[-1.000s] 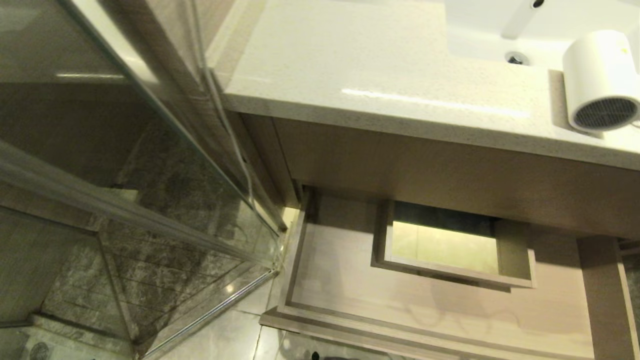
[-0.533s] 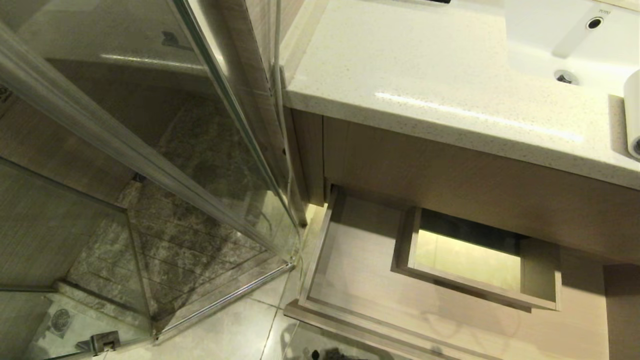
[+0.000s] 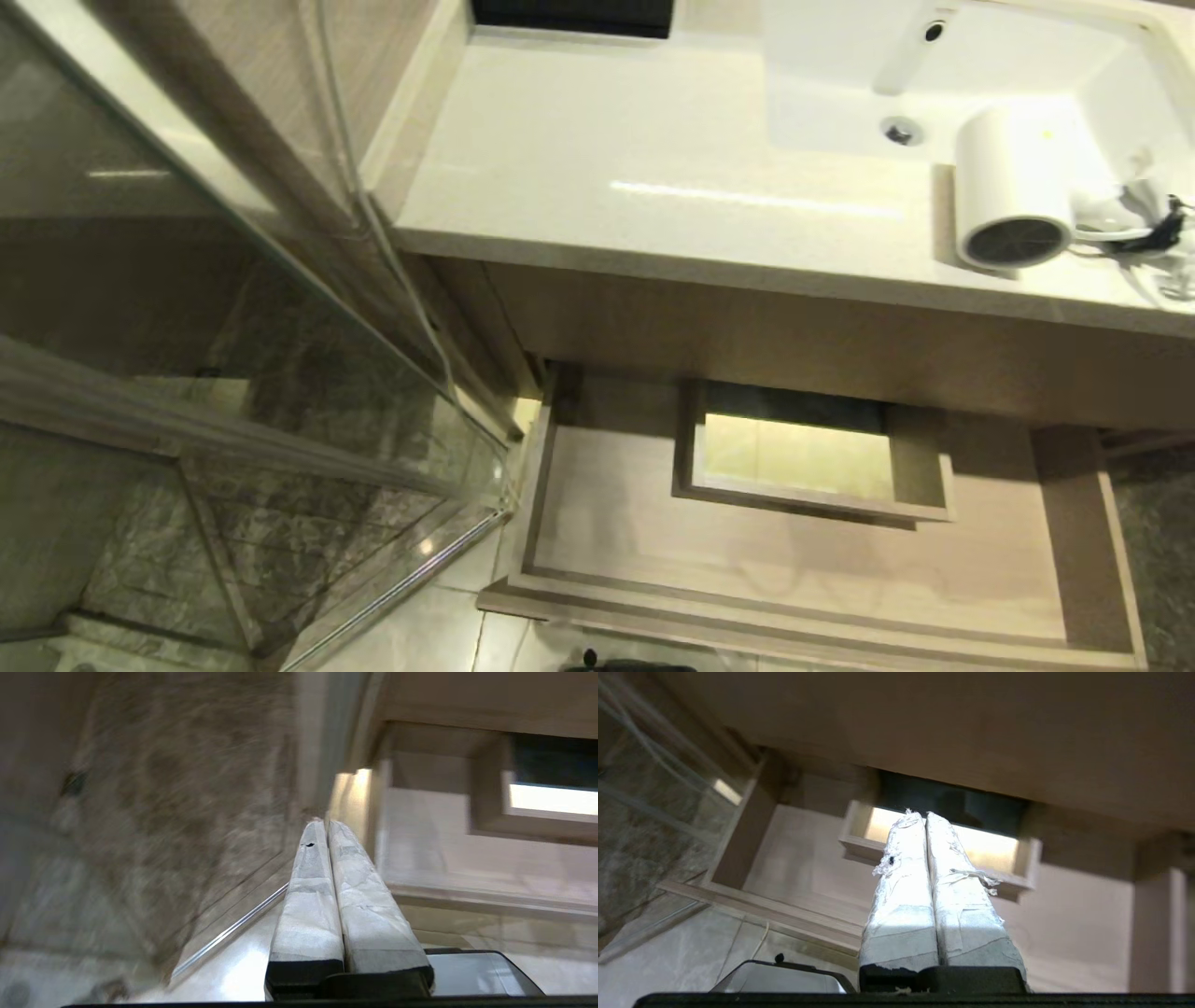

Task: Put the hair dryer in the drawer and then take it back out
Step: Pick up the hairdryer

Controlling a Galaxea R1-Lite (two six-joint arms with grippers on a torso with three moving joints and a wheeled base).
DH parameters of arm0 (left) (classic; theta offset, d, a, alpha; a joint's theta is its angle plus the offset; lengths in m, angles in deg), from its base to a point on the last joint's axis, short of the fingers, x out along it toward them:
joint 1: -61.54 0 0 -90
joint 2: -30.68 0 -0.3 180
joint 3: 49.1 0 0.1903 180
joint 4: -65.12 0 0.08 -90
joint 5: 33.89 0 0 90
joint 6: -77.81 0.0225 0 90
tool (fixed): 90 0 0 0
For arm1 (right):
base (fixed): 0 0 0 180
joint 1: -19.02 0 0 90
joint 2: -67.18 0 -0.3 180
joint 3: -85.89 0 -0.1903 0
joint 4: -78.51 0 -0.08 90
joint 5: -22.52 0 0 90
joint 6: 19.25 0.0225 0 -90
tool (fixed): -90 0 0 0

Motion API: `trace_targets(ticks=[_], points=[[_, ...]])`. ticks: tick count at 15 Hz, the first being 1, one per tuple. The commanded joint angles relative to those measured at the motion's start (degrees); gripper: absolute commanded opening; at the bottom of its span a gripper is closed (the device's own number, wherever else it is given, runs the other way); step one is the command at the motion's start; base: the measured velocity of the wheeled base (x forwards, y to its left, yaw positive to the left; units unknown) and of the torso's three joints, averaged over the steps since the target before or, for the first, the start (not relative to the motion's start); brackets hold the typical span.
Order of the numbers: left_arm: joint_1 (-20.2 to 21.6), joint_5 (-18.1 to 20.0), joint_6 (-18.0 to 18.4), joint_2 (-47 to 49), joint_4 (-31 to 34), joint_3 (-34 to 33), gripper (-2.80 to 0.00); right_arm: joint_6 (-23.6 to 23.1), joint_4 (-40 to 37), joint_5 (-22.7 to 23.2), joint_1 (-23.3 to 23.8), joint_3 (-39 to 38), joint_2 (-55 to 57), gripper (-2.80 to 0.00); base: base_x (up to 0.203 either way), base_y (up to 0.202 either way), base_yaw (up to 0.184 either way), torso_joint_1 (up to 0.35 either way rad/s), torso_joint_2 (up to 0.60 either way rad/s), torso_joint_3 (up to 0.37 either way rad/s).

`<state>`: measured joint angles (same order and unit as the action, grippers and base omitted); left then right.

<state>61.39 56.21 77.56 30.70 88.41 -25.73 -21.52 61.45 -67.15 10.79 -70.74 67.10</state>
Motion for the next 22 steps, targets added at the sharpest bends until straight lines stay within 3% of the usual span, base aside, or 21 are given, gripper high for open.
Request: trace_targets(ticks=[1, 5, 22], points=[[0.07, -0.09, -0.02, -0.02, -0.01, 0.0, -2.8, -0.1, 0.03, 0.02, -0.03, -2.29, -2.22, -2.8, 0.0, 0.01, -0.165, 0.166, -0.37, -0.185], [0.07, -0.01, -0.02, -0.02, -0.01, 0.0, -2.8, -0.19, 0.03, 0.05, -0.03, -2.29, -2.22, -2.8, -0.002, 0.007, -0.136, 0.033, -0.06, -0.035], [0.07, -0.07, -0.02, -0.02, -0.01, 0.0, -2.8, -0.89, -0.06, 0.29, -0.03, -2.29, -2.22, -2.8, 0.0, 0.0, 0.0, 0.0, 0.0, 0.0]])
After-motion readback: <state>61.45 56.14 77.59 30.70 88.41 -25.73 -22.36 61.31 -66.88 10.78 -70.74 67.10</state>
